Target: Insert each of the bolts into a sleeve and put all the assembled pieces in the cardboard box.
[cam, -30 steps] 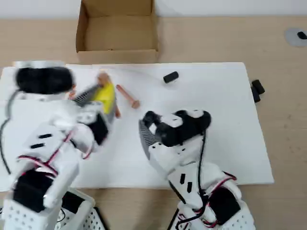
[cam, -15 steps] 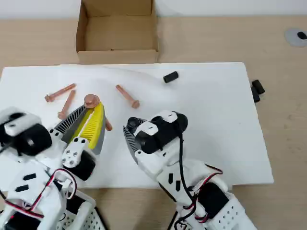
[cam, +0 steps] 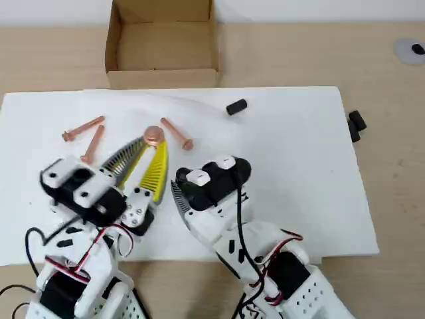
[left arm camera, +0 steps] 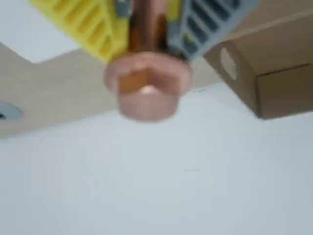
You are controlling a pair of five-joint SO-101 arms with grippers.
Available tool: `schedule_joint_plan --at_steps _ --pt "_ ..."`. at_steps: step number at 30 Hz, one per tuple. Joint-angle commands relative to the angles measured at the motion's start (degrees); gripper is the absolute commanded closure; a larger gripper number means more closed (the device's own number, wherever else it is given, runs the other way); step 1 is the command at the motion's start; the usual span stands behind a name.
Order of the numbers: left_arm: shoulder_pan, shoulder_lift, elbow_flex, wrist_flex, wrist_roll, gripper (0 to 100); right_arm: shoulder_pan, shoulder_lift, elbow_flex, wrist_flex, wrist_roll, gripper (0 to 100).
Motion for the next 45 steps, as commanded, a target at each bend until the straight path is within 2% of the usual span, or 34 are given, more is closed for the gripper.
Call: schedule_joint_plan --at_steps 1,7,16,28,31,36,45 --pt "2.5 -0.4 1.1 -1.8 -1.0 99 -0.9 0.4 -0.2 -0.6 0.9 98.9" --pt "4.2 -0.5 2.0 -2.1 -1.1 99 -0.9 0.4 -0.1 2.5 4.5 98.9" --pt "4.3 -0.6 2.5 -1.8 -2.9 99 -0.9 0.0 -0.1 4.9 4.9 98.9" --pt "2.1 -0.7 2.5 -1.7 12.0 99 -0.9 0.0 -0.1 4.8 4.9 98.9" --pt "1.7 -0.7 3.1 -1.7 12.3 99 -0.9 0.0 -0.1 4.8 5.0 98.9" --pt "1.8 -0.7 3.1 3.3 13.8 99 -0.9 0.0 -0.1 4.8 5.0 98.9" --pt "1.8 -0.7 4.2 3.3 15.6 99 -0.9 0.0 -0.5 4.7 5.0 98.9"
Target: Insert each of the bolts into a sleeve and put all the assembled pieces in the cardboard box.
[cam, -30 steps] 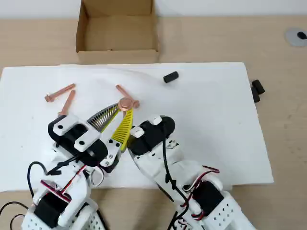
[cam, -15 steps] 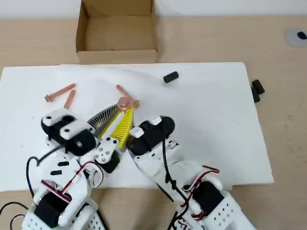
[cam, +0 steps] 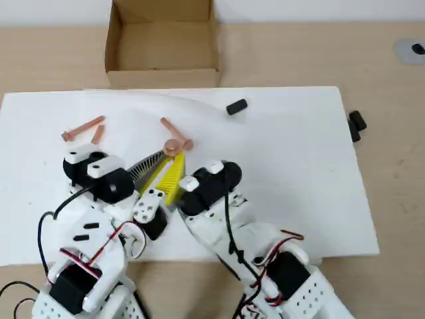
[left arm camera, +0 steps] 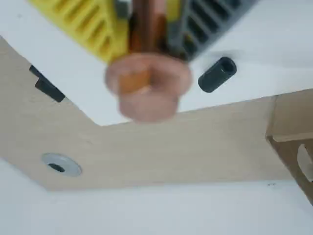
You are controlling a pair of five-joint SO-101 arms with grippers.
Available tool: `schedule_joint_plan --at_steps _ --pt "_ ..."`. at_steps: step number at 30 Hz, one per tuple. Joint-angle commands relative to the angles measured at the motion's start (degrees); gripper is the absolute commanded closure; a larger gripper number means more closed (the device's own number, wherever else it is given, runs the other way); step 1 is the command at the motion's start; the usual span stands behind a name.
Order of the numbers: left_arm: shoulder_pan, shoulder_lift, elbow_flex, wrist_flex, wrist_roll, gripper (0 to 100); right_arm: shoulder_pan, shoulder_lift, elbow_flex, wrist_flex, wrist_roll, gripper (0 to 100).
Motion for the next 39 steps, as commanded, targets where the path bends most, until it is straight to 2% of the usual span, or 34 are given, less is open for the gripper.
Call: schedule_joint_plan --at_steps 1,10,15,23,28,34,39 --pt "-0.8 -0.7 -0.4 -0.3 1.1 99 -0.9 0.0 -0.6 -0.3 0.5 98.9" --pt "-0.1 -0.7 0.9 0.4 2.8 99 -0.9 0.0 -0.6 -0.3 0.5 98.9" --pt "3.4 -0.7 0.6 8.1 4.2 99 -0.9 0.0 -0.4 -0.3 0.5 98.9" --pt "4.7 -0.7 0.9 9.7 4.3 99 -0.9 0.0 -0.6 -0.3 0.5 98.9" --pt "8.5 -0.7 -0.7 15.3 4.3 99 -0.9 0.0 -0.6 -0.3 0.5 98.9" --pt "9.3 -0.7 -1.3 19.8 9.2 91 -0.9 0.0 -0.7 -0.3 0.5 98.9" --pt "9.2 -0.7 -1.5 20.5 9.4 89 -0.8 0.0 -0.7 -0.2 0.5 98.9"
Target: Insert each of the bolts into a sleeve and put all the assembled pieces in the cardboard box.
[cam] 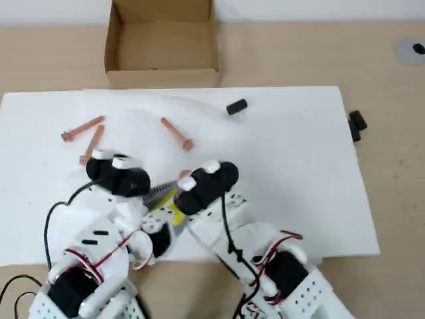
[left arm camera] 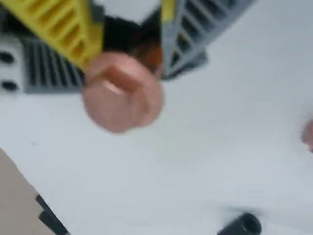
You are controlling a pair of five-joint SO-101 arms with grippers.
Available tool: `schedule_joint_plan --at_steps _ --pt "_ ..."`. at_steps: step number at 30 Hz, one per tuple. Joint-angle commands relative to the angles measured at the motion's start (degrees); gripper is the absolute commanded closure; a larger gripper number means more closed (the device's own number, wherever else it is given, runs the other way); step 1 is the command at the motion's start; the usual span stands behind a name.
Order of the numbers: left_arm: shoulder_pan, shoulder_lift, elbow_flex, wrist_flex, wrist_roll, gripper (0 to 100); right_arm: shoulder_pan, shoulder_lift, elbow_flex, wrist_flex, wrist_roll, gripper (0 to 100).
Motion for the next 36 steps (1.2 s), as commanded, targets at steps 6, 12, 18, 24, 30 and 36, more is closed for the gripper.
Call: schedule_joint_plan --at_steps 6,12,18,24,30,36 --pt "1.8 -0.2 -4.7 7.7 -1.7 81 -0.4 -0.1 -1.0 -0.3 0.4 98.9" --pt "1.8 0.0 -10.5 16.2 -5.1 80 -0.4 -0.1 -1.0 -0.4 0.4 98.9" --pt "1.1 0.1 -13.6 17.2 -9.9 80 -0.2 -0.1 -1.2 -0.4 0.4 98.9" --pt "-12.3 0.1 -9.8 4.8 -17.0 80 5.8 0.3 -4.0 -0.3 0.1 98.9" --pt "-16.1 0.2 -11.1 -5.0 -9.4 80 16.0 0.7 -4.4 -0.5 0.1 98.9" --pt "-28.7 2.7 -7.6 -11.8 -5.4 80 21.5 14.4 -16.7 -2.9 0.0 98.9"
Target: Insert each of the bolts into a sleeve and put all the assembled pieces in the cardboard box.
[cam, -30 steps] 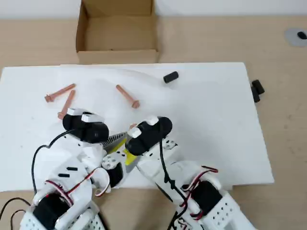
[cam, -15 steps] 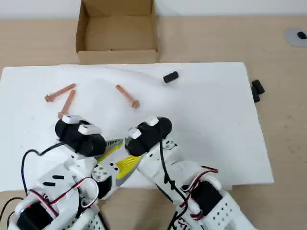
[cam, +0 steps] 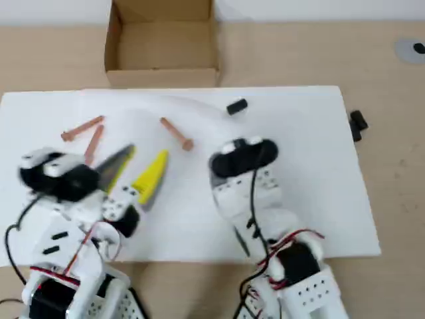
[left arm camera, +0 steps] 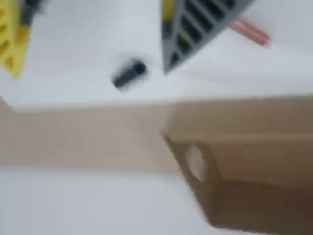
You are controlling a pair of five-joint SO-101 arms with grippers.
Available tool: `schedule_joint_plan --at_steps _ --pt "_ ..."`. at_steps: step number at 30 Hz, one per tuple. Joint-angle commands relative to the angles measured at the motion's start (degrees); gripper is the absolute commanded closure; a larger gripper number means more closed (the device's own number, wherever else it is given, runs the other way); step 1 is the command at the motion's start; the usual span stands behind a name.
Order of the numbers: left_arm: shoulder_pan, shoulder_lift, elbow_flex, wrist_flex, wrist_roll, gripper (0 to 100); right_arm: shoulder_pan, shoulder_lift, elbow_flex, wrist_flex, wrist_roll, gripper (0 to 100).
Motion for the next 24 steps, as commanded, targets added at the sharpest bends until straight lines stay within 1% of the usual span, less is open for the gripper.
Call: schedule_joint_plan --at_steps 1,3,6,10,16,21,24 --pt "-10.1 3.9 1.9 -6.1 3.2 80 2.9 11.5 -14.4 -4.3 0.1 98.9" --pt "-15.8 8.8 4.0 -8.5 3.4 80 3.1 21.6 -23.8 -5.6 0.2 98.9" --pt "-22.3 18.3 5.7 -11.7 2.9 81 3.1 38.2 -40.2 -4.0 0.3 98.9" --pt "-26.6 30.6 4.8 -15.4 -1.6 81 3.1 57.9 -61.1 -2.9 0.6 98.9" --pt "-26.8 45.5 4.5 -20.2 -1.9 81 3.2 84.4 -89.9 -3.0 6.2 98.9" --pt "-26.8 52.6 4.7 -25.1 -1.9 81 3.2 103.7 -110.5 -2.5 6.3 98.9" --pt "-26.8 55.8 4.4 -25.8 -2.0 81 3.2 113.4 -120.7 -2.5 6.4 98.9"
